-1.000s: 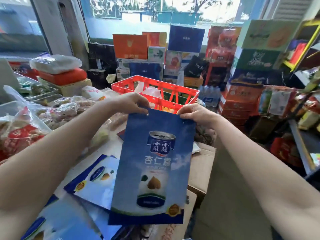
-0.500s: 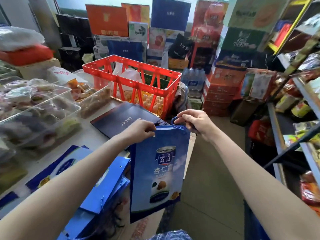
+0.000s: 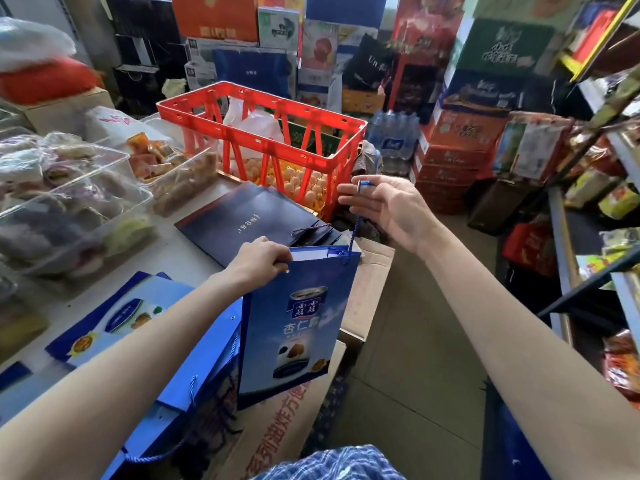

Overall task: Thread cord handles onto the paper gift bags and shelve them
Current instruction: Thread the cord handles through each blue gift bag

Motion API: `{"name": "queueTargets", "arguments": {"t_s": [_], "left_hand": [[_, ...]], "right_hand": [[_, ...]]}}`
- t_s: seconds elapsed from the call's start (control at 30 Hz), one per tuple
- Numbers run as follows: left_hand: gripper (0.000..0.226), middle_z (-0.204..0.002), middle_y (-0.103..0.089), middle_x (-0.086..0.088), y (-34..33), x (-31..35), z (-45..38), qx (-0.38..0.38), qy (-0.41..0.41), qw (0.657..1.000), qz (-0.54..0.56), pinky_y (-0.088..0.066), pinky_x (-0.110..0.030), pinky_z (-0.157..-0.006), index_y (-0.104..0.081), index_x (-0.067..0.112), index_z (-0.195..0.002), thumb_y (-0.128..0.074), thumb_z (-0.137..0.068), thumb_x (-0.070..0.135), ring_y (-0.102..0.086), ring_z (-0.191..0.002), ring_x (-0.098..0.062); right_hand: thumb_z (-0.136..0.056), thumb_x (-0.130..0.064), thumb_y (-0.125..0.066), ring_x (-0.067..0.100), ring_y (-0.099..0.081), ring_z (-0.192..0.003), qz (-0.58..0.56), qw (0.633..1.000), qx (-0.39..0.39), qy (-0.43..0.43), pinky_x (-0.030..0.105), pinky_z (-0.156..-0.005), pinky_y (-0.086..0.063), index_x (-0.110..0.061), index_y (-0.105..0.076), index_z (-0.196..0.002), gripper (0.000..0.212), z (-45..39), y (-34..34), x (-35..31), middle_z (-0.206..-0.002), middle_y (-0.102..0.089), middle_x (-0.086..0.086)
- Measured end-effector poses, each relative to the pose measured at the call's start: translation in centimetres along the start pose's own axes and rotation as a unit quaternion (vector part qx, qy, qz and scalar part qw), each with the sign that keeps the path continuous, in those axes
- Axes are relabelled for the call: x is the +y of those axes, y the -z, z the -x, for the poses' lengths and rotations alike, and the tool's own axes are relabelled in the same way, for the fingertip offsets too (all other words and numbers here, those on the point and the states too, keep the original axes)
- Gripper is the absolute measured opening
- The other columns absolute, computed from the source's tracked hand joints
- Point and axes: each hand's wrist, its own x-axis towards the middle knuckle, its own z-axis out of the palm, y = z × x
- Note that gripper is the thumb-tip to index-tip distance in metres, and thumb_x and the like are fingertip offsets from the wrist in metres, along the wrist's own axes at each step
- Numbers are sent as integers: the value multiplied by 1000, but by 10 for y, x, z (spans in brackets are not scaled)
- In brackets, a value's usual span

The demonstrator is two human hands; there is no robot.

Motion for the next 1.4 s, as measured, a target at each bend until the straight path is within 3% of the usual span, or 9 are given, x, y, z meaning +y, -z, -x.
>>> {"name": "queueTargets", "arguments": {"t_s": [0.1,0.17,0.3,0.5,0.63,0.83,0.97,1.13,1.4], "left_hand": [[18,-106,-66,-3,2,-2,-2,24,15,999,23,-38,-33,-91,-67,15,-106,-56,-91,18,-44,-110,-22],[17,-105,-67,-4,3,0,-3,42,11,998,52,-38,-34,-90,-67,13,-104,-55,-92,17,-43,-107,-23],[15,-101,-67,-6,6,11,-4,63,2,989,133,-40,-30,-82,-69,8,-99,-57,-90,13,-51,-100,-21],[14,-93,-64,-2,7,23,6,63,24,966,251,-36,-21,-74,-68,8,-98,-58,-90,11,-54,-86,-12],[15,-97,-67,-9,9,25,13,48,40,947,314,-46,-32,-80,-69,6,-98,-58,-90,11,-56,-85,-13],[13,-96,-66,-6,13,31,21,33,61,926,370,-48,-32,-78,-67,10,-94,-56,-92,15,-58,-87,-15],[10,-91,-63,0,13,29,23,29,51,935,349,-44,-26,-75,-65,15,-90,-56,-92,15,-55,-81,-10],[12,-89,-64,-1,15,27,27,45,51,937,342,-44,-29,-75,-67,13,-91,-56,-92,15,-55,-83,-13],[11,-94,-63,-5,20,29,34,52,78,928,360,-42,-24,-68,-64,11,-90,-54,-93,14,-54,-86,-15]], "right_hand": [[-95,-8,-51,2,-55,-46,272,957,53,90,14,-48,-43,-8,-67,-91,17,-1,13,6,-72,-68,8],[-90,-8,-59,-1,-49,-39,390,917,35,83,9,-45,-37,-10,-71,-88,12,0,17,21,-59,-62,0],[-89,1,-59,5,-61,-48,294,956,-15,1,21,-53,-53,-10,-62,-79,14,12,0,53,-67,-66,7],[-90,6,-53,7,-62,-53,142,990,-9,1,18,-59,-53,-7,-58,-82,16,23,-22,70,-73,-68,9],[-88,2,-59,5,-58,-55,118,993,7,-14,18,-52,-50,-10,-62,-79,15,28,-27,77,-64,-69,-1],[-81,-3,-70,6,-59,-52,166,983,83,-5,20,-43,-49,-8,-58,-76,14,32,-34,78,-69,-64,10],[-81,-2,-69,14,-61,-61,158,982,97,-21,22,-48,-49,-12,-58,-75,16,33,-39,77,-70,-64,7],[-84,1,-64,11,-66,-67,13,996,80,-33,19,-62,-54,-13,-63,-89,15,36,-44,72,-77,-69,4],[-80,2,-69,8,-62,-60,188,978,75,43,20,-62,-53,-12,-65,-76,15,39,-53,78,-69,-66,1]]}}
